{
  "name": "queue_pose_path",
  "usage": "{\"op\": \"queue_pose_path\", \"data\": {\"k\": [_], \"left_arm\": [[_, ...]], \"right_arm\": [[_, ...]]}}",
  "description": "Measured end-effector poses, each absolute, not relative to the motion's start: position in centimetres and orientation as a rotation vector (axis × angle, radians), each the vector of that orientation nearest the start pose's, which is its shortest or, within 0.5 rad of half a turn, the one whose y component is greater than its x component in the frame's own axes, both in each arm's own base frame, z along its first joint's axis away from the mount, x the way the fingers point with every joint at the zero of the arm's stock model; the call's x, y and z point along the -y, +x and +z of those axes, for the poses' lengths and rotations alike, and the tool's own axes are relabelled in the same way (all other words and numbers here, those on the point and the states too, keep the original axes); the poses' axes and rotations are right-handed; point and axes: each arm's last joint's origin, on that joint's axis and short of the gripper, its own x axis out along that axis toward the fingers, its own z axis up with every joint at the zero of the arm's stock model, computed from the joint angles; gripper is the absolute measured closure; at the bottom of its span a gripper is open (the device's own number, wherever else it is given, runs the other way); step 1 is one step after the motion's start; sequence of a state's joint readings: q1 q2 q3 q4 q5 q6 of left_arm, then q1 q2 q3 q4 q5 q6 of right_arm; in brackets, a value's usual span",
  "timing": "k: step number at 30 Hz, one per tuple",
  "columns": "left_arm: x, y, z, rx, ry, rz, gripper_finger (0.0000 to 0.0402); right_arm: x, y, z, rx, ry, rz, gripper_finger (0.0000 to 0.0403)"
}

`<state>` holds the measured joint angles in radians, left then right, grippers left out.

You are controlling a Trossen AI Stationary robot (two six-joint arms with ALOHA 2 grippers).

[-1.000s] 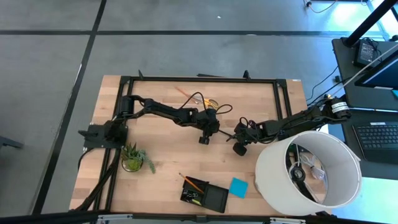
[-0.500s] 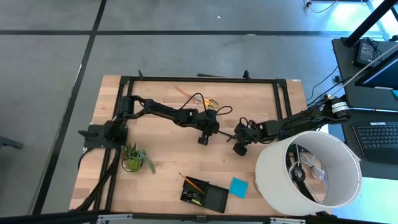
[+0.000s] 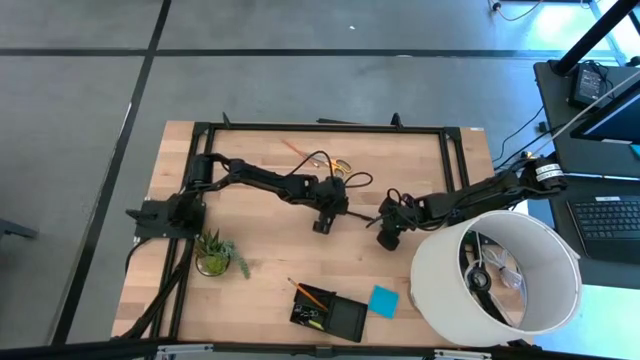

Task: Pick and place office supplies into organizer
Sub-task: Put the black pen into the black desk organizer

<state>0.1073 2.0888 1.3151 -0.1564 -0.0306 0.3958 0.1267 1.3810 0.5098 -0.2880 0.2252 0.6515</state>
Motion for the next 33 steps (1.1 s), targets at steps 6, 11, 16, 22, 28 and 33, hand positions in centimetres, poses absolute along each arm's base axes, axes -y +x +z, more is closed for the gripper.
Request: {"op": "queue_pose_path", "data": {"k": [6,11,16,22,28,33], "left_arm": [[-4.2,41.1,15.9,-0.950,0.332,-0.069,0.0374],[-4.0,39.3,19.8,-0.954,0.329,-0.059,0.0374],[-4.3,36.6,23.6,-0.953,0.281,0.004,0.0374],[-4.8,32.2,25.4,-0.777,0.190,0.015,0.0374],[-3.9,28.4,24.9,-0.404,0.117,-0.042,0.0374],[-2.7,26.4,22.8,-0.198,0.060,-0.097,0.0374]], "right_arm": [[-2.0,21.1,12.7,-1.052,0.375,-0.454,0.0224],[-2.0,21.1,12.7,-1.053,0.394,-0.469,0.0221],[-2.0,21.0,12.7,-1.057,0.393,-0.470,0.0221],[-2.0,21.1,12.8,-1.056,0.386,-0.466,0.0221],[-2.1,21.8,13.1,-0.988,0.330,-0.397,0.0220],[-2.3,23.7,14.5,-0.785,0.241,-0.272,0.0221]]}}
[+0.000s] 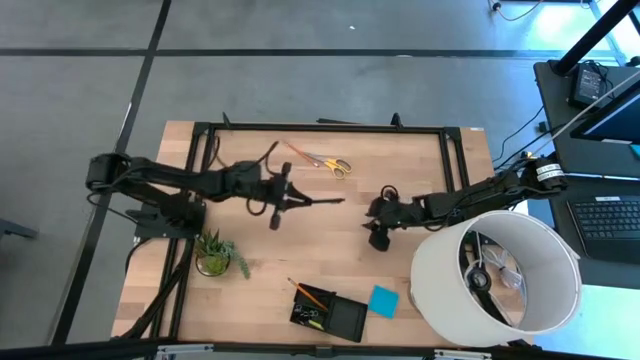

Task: Pick and place office supplies into organizer
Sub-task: Put the black pen into the black desk organizer

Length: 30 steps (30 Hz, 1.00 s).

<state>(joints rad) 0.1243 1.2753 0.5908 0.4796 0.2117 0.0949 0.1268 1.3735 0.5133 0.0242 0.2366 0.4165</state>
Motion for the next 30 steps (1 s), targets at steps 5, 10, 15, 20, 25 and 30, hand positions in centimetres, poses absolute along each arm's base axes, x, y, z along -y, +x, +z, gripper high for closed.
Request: {"op": "queue_pose_path", "data": {"k": [5,10,15,20,25,30], "left_arm": [[-1.5,24.9,20.3,-0.109,0.033,-0.122,0.0374],[-0.7,24.3,18.6,-0.023,0.031,-0.146,0.0374],[-0.6,24.8,17.7,-0.014,0.019,-0.146,0.0374],[-0.6,25.3,17.0,0.018,0.030,-0.149,0.0374],[-0.5,25.7,16.6,0.037,0.033,-0.159,0.0374],[-0.5,26.4,17.1,0.059,0.050,-0.162,0.0374]], "right_arm": [[-2.6,25.4,16.6,-0.528,0.097,-0.160,0.0221],[-2.7,26.5,19.2,-0.251,-0.039,-0.110,0.0221],[-2.9,26.8,21.4,-0.028,-0.069,-0.045,0.0221],[-3.2,26.8,22.2,0.064,-0.083,0.048,0.0221],[-3.2,26.8,22.5,0.095,-0.083,0.045,0.0221],[-3.3,27.6,23.6,0.132,-0.097,0.047,0.0221]]}}
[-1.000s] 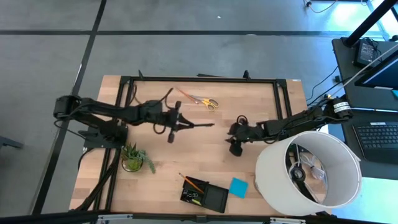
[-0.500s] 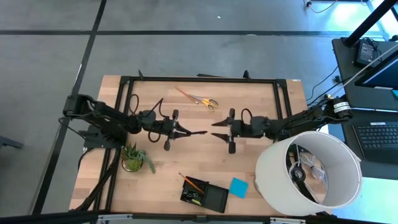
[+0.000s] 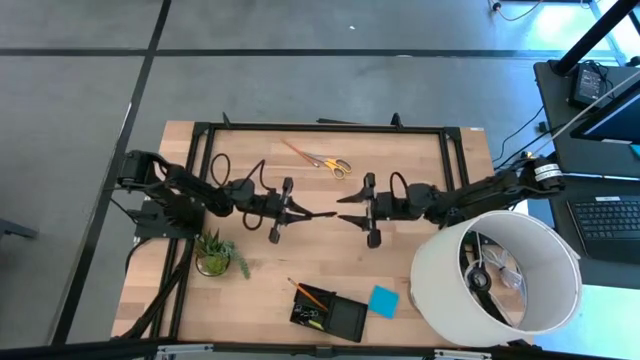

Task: Pick and place office supplies into organizer
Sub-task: Put the black pen into the black desk organizer

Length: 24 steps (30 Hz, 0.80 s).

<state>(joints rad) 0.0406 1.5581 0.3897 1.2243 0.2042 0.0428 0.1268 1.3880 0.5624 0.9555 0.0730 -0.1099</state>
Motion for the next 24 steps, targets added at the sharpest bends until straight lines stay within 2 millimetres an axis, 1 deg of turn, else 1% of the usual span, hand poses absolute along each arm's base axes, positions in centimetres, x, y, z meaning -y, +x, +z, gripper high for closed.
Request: {"op": "queue_pose_path", "data": {"k": [6,12,15,19,24], "left_arm": [[-0.5,26.7,17.4,0.073,0.072,-0.166,0.0374],[-0.4,26.7,17.4,0.073,0.073,-0.167,0.0374],[-0.4,26.7,17.4,0.073,0.073,-0.167,0.0374],[-0.4,26.7,17.4,0.073,0.074,-0.167,0.0374],[-0.4,26.7,17.4,0.072,0.073,-0.166,0.0371]], "right_arm": [[-3.6,29.3,23.8,0.121,-0.150,0.071,0.0221],[-3.8,30.7,23.8,0.118,-0.152,0.072,0.0221],[-3.9,31.1,23.6,0.111,-0.151,0.073,0.0228],[-3.9,31.3,23.4,0.101,-0.152,0.074,0.0260],[-3.9,31.3,23.3,0.099,-0.155,0.074,0.0324]]}}
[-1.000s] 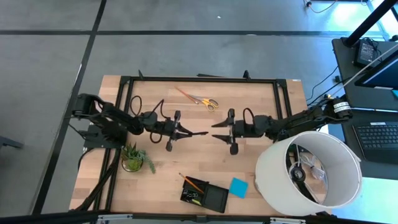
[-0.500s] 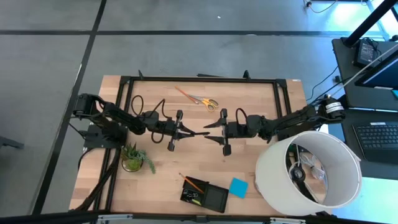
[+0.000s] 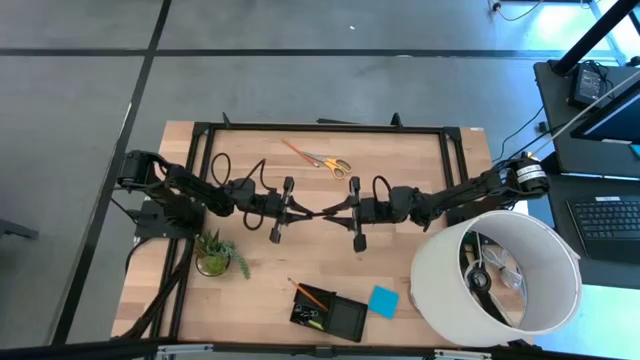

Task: Pick and place office supplies into organizer
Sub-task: Put the black pen into the black desk organizer

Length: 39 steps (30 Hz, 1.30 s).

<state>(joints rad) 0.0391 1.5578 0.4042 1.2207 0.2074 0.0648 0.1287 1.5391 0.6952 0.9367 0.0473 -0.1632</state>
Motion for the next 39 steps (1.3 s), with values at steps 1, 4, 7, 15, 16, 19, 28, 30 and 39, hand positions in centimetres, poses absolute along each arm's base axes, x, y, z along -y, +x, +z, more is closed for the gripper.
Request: {"op": "queue_pose_path", "data": {"k": [1,4,7,15,16,19,28,30,39], "left_arm": [[-0.4,26.7,17.4,0.071,0.069,-0.166,0.0371],[-0.5,26.7,17.4,0.070,0.065,-0.165,0.0372],[-0.5,26.7,17.4,0.064,0.045,-0.165,0.0367],[-0.5,26.6,17.2,0.042,0.011,-0.165,0.0303],[-0.5,26.6,17.2,0.042,0.010,-0.165,0.0293],[-0.5,26.6,17.3,0.043,0.010,-0.161,0.0269],[-0.6,28.6,18.1,-0.052,-0.038,-0.161,0.0238],[-0.6,29.6,18.6,-0.113,-0.046,-0.162,0.0238],[-0.5,31.9,21.1,-0.156,-0.050,-0.170,0.0243]], "right_arm": [[-3.9,31.3,23.3,0.099,-0.159,0.072,0.0337],[-3.9,31.3,23.3,0.099,-0.168,0.072,0.0352],[-3.9,31.3,23.3,0.092,-0.163,0.073,0.0352],[-3.9,31.4,22.7,0.034,-0.150,0.080,0.0352],[-3.9,31.4,22.7,0.027,-0.150,0.080,0.0352],[-3.9,31.4,22.4,0.005,-0.132,0.081,0.0352],[-3.9,31.3,22.1,-0.035,-0.112,0.082,0.0352],[-3.9,31.3,22.0,-0.042,-0.110,0.081,0.0352],[-3.9,31.3,21.6,-0.078,-0.113,0.082,0.0352]]}}
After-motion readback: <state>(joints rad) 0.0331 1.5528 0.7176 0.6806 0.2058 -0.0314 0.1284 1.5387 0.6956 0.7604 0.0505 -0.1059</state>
